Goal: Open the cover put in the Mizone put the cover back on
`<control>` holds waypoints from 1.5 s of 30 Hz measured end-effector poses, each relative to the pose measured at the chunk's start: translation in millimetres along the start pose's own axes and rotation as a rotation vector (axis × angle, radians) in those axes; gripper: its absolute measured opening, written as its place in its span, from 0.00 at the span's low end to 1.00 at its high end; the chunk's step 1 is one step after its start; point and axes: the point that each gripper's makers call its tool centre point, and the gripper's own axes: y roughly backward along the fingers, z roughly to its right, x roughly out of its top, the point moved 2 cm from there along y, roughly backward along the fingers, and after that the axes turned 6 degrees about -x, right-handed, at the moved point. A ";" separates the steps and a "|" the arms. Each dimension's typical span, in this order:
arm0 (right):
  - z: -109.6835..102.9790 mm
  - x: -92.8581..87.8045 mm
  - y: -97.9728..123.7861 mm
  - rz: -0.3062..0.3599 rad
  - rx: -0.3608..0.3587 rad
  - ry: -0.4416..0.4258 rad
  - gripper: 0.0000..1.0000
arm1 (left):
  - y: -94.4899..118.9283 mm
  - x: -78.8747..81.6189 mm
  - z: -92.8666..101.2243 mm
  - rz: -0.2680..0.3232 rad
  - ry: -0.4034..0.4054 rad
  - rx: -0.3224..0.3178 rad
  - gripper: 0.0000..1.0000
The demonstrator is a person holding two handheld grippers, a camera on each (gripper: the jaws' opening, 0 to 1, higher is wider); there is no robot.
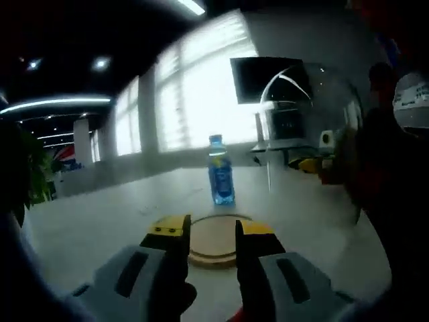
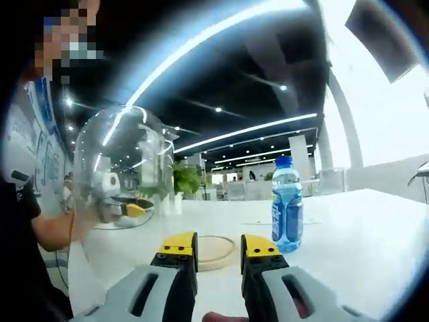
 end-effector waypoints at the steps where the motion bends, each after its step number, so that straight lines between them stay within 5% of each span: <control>1: 1.8 -2.9 -1.1 -0.004 -0.007 -0.003 0.19 | 0.1 -3.7 1.4 -0.004 0.041 -0.013 0.21; 7: 9.0 -15.9 -5.6 -0.010 -0.053 -0.007 0.16 | 1.1 -15.6 -4.5 -0.031 0.035 0.024 0.21; 11: 15.0 -25.6 -8.0 -0.040 -0.097 0.065 0.15 | 1.7 -18.6 -10.1 -0.023 0.057 0.056 0.21; 19: 13.5 -25.4 -7.9 -0.031 -0.112 0.109 0.16 | 0.9 -26.1 -23.6 -0.016 0.082 0.129 0.20; 45: 31.6 -23.9 -22.4 -0.062 -0.204 0.148 0.17 | -5.4 -31.4 -22.1 -0.001 0.106 0.125 0.19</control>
